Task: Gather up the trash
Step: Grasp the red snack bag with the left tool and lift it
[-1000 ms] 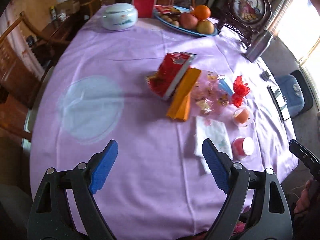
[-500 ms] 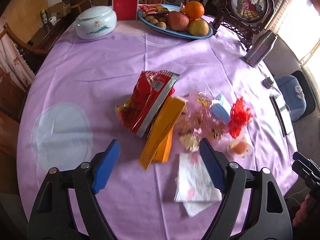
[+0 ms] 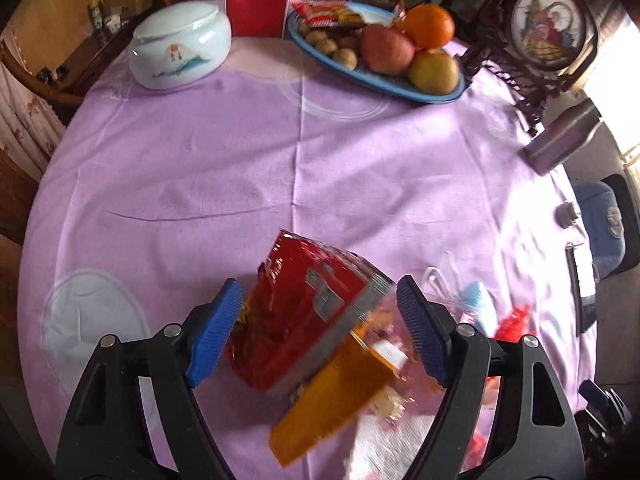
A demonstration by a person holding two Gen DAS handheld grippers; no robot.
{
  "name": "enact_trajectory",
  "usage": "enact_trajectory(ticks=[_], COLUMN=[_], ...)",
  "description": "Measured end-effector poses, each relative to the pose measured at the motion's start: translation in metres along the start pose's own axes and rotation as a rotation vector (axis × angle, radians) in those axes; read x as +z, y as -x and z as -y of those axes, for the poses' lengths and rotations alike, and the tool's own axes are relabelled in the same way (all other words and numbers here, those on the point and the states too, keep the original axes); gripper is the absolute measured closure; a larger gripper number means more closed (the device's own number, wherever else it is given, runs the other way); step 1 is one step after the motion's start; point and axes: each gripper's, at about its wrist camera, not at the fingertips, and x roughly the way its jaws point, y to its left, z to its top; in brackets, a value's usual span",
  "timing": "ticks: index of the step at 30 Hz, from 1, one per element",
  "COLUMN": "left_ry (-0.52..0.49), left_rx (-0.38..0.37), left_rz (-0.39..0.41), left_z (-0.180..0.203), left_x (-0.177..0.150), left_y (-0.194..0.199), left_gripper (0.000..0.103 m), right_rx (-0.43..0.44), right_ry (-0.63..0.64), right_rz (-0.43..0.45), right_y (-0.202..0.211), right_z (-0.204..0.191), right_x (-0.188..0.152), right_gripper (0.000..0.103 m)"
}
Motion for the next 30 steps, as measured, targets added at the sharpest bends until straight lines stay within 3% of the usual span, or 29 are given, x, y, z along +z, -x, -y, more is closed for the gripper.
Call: enact_trajectory(ticks=[6,8,15,28,30], left_ry=[0.029,0.056,0.105,0.178,0.177], left_rx=[0.01,0.013,0.013,0.033,0.019], left_rz=[-0.014,-0.011,-0.011,-0.05,-0.029], left_z=[-0.024,-0.04,-0.073,-0.077,-0.077], left_x=[-0.002,-0.005,-0.015,-0.002,-0.003], left_y=[-0.003,0.003,0.018,-0.024,-0.019], left_gripper=[0.054,0.058,0.06,0.056,0.07], right_rx=[-0.006,-0.006,0.007,-0.019,-0.026], right_ry=[-0.005,-0.001,0.037,0.025,0.027], right_rz=[-0.003,-0.005,-0.019,0.004,0.002], right_y=[-0.003,-0.005,-0.015,-0.01,-0.013], right_z=[-0.002,-0.003,-0.015,-0.01,-0.011], right_x=[0.004,0.006,0.014,0.021,0.023], right_gripper=[0.04,0.04,0.04,0.04,0.04])
